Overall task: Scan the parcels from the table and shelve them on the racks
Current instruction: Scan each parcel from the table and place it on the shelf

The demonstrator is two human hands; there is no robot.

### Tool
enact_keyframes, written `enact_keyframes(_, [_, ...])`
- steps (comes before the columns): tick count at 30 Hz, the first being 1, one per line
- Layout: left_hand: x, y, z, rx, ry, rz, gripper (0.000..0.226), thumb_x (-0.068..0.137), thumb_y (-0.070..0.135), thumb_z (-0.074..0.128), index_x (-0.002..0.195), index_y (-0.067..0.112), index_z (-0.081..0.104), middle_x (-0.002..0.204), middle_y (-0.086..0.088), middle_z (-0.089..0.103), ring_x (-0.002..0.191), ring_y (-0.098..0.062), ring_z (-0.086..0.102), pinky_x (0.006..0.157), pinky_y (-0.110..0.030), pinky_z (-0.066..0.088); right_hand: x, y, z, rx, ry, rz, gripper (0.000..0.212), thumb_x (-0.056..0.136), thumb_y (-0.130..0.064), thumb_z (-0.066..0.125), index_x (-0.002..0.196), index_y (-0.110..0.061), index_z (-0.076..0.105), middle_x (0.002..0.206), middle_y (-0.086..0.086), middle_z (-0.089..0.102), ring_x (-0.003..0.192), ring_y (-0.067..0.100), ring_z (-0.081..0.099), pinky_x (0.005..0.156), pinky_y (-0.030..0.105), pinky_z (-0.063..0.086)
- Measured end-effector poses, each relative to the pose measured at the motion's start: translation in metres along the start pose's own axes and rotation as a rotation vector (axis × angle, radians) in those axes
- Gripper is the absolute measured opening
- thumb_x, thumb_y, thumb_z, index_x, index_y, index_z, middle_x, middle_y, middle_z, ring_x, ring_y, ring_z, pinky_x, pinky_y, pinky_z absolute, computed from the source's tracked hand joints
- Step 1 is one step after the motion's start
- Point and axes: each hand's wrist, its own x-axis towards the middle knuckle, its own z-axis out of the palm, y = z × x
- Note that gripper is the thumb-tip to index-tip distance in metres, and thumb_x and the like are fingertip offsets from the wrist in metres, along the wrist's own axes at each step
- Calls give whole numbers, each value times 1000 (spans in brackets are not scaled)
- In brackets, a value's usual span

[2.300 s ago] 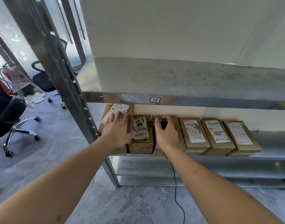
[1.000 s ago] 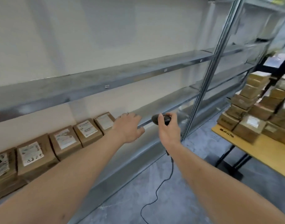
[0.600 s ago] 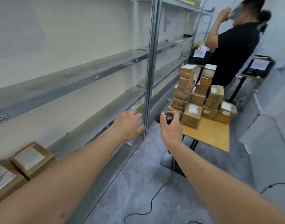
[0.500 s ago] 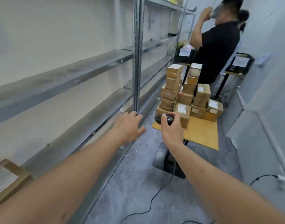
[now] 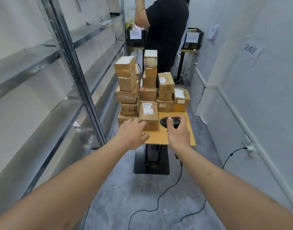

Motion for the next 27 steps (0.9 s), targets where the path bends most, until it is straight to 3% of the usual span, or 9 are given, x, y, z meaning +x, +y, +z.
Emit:
enact_keyframes(5, [89, 9, 25, -11, -45, -13, 52, 100, 53, 46, 143, 23, 52, 141, -4, 55, 125, -29, 54, 105, -46, 47, 88, 24, 8, -16, -55, 49, 34, 107, -53, 47, 134, -34, 45, 116, -5, 62, 101, 21, 59, 80, 36, 45])
enact_keyframes(10, [184, 21, 50, -45, -94, -111, 55, 104, 49, 44, 153, 23, 46, 151, -7, 50, 136, -32, 47, 112, -46, 41, 194, 49, 23, -18, -150, 89, 36, 106, -54, 48, 137, -35, 46, 110, -10, 61, 102, 20, 61, 88, 41, 53])
enact_keyframes(13, [227, 26, 66, -81, -169, -166, 55, 105, 46, 45, 154, 23, 43, 152, -6, 48, 138, -30, 46, 112, -44, 39, 248, 67, 33, -27, -221, 156, 26, 106, -55, 49, 126, -40, 46, 99, -20, 58, 99, 19, 65, 91, 46, 57])
enact_keyframes(17, [270, 25, 82, -118, -221, -250, 56, 105, 47, 44, 156, 23, 42, 152, -6, 47, 136, -29, 47, 109, -42, 41, 304, 83, 53, -42, -301, 191, 22, 104, -56, 50, 120, -42, 46, 100, -22, 58, 99, 20, 67, 91, 49, 58])
enact_keyframes(24, [314, -7, 120, -172, -289, -358, 51, 107, 44, 45, 152, 20, 45, 155, -9, 44, 140, -33, 43, 110, -43, 39, 344, 99, 105, -78, -413, 214, 26, 105, -55, 50, 124, -38, 48, 103, -16, 63, 96, 18, 65, 79, 38, 52])
enact_keyframes(27, [326, -25, 147, -180, -311, -362, 52, 106, 40, 45, 154, 21, 40, 161, -14, 33, 147, -35, 33, 114, -45, 37, 353, 106, 128, -78, -408, 216, 28, 105, -55, 50, 127, -37, 48, 105, -13, 63, 95, 17, 62, 80, 36, 47])
